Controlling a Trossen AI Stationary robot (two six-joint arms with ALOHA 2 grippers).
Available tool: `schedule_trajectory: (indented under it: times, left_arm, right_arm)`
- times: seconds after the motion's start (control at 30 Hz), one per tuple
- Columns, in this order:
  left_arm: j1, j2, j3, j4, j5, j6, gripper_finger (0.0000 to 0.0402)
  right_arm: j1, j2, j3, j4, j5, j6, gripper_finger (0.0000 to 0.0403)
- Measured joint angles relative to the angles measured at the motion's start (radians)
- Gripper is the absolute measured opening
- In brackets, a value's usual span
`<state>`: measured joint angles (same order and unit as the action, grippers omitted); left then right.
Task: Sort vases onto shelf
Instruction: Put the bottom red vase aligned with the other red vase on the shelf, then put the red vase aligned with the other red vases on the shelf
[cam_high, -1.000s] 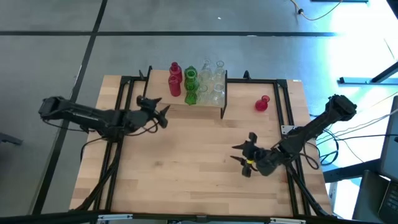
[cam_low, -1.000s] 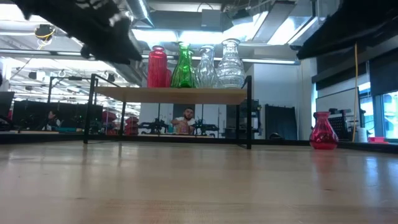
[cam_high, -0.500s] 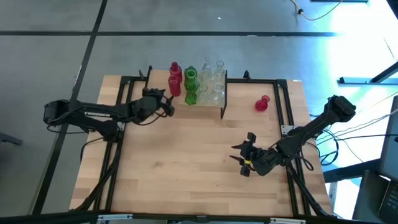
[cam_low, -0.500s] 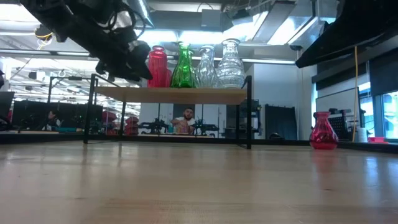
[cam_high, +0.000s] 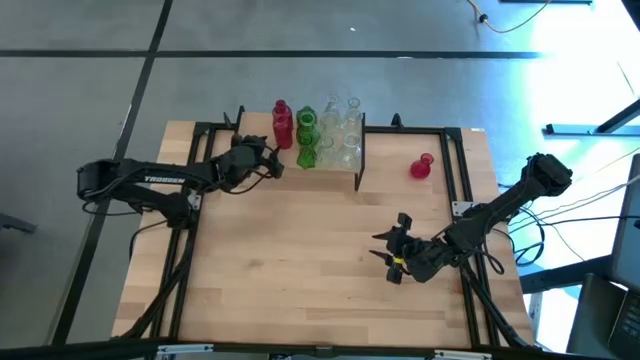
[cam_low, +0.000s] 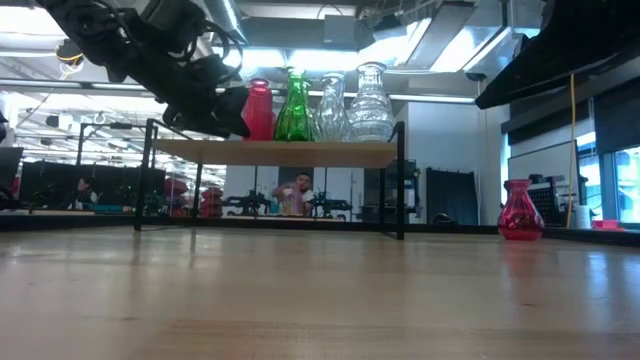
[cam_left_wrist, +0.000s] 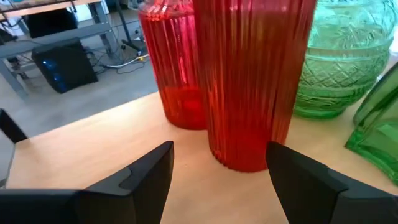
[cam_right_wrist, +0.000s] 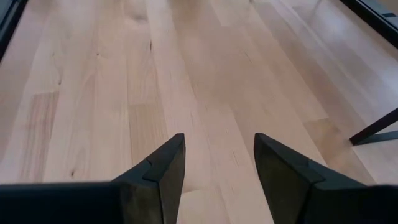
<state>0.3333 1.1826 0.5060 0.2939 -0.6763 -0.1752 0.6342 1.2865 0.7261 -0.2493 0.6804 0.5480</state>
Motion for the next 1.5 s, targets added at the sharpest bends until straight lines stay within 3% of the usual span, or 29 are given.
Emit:
schedule_trajectory:
  times: [0.2, 0.37, 0.6, 0.73, 0.97, 1.2, 1.5]
  left_arm:
    - [-0.02, 0.0, 0.0, -0.018, 0.044, -0.002, 0.0249]
    - [-0.102, -0.043, 0.0, -0.075, 0.081, -0.004, 0.0249]
    - [-0.265, -0.112, 0.0, -0.13, 0.094, -0.053, 0.0249]
    - [-0.381, -0.119, 0.0, -0.129, 0.159, -0.067, 0.0249]
    - [-0.611, -0.091, 0.0, -0.125, 0.25, -0.262, 0.0249]
    - [-0.765, -0.018, 0.0, -0.118, 0.181, -0.371, 0.0249]
    - [-0.819, 0.075, 0.0, -0.1, 0.136, -0.395, 0.0249]
  right_arm:
    - [0.0, 0.0, 0.0, 0.0, -0.014, 0.001, 0.0176]
    - [0.0, -0.017, 0.024, -0.061, -0.018, 0.015, 0.0176]
    - [-0.008, -0.079, 0.199, -0.543, 0.079, 0.216, 0.0176]
    - [-0.074, -0.105, 0.265, -0.811, 0.083, 0.388, 0.0176]
    - [-0.344, -0.138, 0.269, -1.044, -0.041, 0.454, 0.0176]
    - [-0.699, -0.139, 0.269, -1.018, -0.166, 0.165, 0.0176]
    - [-1.056, -0.139, 0.19, -0.898, -0.271, -0.141, 0.0176]
